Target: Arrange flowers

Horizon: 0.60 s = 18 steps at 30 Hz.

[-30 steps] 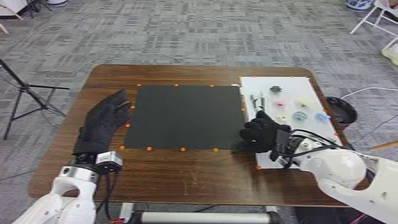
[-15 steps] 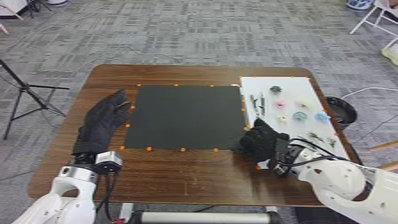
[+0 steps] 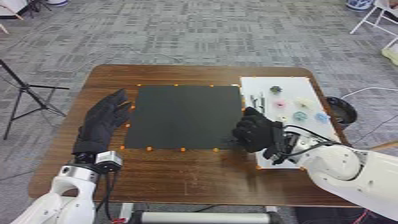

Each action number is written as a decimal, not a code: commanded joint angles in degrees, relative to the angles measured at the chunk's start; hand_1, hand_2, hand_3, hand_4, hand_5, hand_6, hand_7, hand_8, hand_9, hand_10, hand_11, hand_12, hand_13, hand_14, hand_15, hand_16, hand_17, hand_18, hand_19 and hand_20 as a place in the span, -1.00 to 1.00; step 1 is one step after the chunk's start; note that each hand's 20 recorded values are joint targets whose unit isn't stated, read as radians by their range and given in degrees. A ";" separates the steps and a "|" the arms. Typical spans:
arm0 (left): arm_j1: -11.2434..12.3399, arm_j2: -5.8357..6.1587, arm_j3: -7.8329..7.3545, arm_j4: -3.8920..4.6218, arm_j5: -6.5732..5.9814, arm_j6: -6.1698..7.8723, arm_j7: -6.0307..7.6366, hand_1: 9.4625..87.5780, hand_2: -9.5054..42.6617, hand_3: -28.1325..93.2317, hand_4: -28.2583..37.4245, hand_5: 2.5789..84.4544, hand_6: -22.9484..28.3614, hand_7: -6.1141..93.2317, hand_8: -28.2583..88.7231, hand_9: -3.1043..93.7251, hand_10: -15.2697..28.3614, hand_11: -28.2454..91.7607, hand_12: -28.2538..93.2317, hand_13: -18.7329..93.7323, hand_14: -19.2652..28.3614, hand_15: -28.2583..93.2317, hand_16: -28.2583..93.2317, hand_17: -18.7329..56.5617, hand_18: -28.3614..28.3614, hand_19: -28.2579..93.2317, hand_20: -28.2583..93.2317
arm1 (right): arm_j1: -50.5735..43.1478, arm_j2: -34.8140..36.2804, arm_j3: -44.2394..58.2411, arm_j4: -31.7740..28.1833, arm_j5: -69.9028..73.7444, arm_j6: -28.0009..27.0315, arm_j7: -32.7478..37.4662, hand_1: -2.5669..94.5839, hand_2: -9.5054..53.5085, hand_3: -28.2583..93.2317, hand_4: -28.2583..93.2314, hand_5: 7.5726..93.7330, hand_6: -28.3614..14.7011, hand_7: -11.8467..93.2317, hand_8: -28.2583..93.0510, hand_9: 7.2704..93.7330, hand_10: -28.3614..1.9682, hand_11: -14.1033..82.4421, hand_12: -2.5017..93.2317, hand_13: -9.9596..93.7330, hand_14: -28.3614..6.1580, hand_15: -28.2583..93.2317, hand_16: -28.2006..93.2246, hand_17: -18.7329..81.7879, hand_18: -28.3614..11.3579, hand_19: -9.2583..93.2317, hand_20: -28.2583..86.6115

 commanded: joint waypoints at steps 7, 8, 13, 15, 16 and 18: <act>-7.96 4.88 3.73 1.31 -1.18 -0.74 1.20 -0.52 -0.80 0.55 -0.88 -0.30 0.05 -0.48 -0.65 -0.49 0.22 -0.20 -0.21 -0.37 0.37 -0.09 -0.43 -0.78 0.66 0.08 -0.33 | 22.73 -23.19 -18.15 15.90 6.68 21.68 -12.63 0.65 -0.83 0.04 -1.00 0.20 0.46 0.32 -0.23 0.18 0.42 0.23 0.44 0.17 0.37 0.73 0.25 -0.27 -0.13 0.45 0.39; -8.90 5.34 4.20 1.48 -1.33 -0.92 1.39 -0.53 -0.79 0.55 -0.88 -0.30 0.05 -0.48 -0.65 -0.49 0.22 -0.20 -0.21 -0.37 0.38 -0.09 -0.43 -0.78 0.66 0.08 -0.33 | 23.31 -25.07 -19.45 17.60 7.42 22.99 -13.22 0.72 -0.79 -0.07 -1.00 0.19 0.46 0.31 -0.22 0.17 0.43 0.21 0.46 0.15 0.38 0.74 0.23 -0.28 -0.08 0.43 0.41; -12.17 6.21 6.01 1.76 -1.36 -1.32 2.23 -0.54 -0.75 0.53 -0.85 -0.31 0.06 -0.49 -0.64 -0.50 0.23 -0.21 -0.21 -0.38 0.40 -0.08 -0.44 -0.78 0.67 0.09 -0.33 | 23.72 -31.57 -22.13 22.01 8.73 24.92 -13.97 0.85 -0.68 -0.43 -0.88 0.17 0.46 0.28 -0.16 0.12 0.45 0.22 0.45 0.11 0.43 0.75 0.23 -0.28 0.06 0.33 0.50; -12.04 5.78 6.10 1.61 -1.26 -1.19 2.85 -0.55 -0.75 0.53 -0.84 -0.32 0.05 -0.49 -0.64 -0.50 0.23 -0.21 -0.21 -0.38 0.40 -0.09 -0.44 -0.79 0.68 0.09 -0.33 | 23.29 -31.51 -21.72 20.46 6.56 21.58 -12.11 0.86 -0.68 -0.45 -0.87 0.17 0.45 0.29 -0.16 0.13 0.44 0.23 0.44 0.11 0.43 0.75 0.22 -0.28 0.05 0.33 0.51; -11.92 5.65 6.02 1.55 -1.37 -1.24 2.99 -0.56 -0.75 0.53 -0.84 -0.33 0.05 -0.49 -0.64 -0.50 0.23 -0.22 -0.21 -0.38 0.39 -0.09 -0.44 -0.79 0.68 0.09 -0.33 | 22.44 -31.07 -21.10 19.66 5.62 21.06 -10.58 0.86 -0.68 -0.45 -0.87 0.18 0.44 0.29 -0.17 0.13 0.43 0.24 0.43 0.11 0.43 0.75 0.22 -0.28 0.05 0.33 0.51; -10.98 5.53 5.62 1.10 -1.36 -1.32 3.16 -0.56 -0.74 0.53 -0.83 -0.34 0.04 -0.49 -0.64 -0.51 0.22 -0.22 -0.21 -0.38 0.38 -0.09 -0.44 -0.79 0.68 0.09 -0.33 | 20.30 -26.51 -17.07 13.41 0.75 11.99 -6.01 0.86 -0.68 -0.37 -0.91 0.19 0.44 0.30 -0.19 0.14 0.42 0.22 0.44 0.12 0.41 0.75 0.21 -0.27 0.03 0.34 0.50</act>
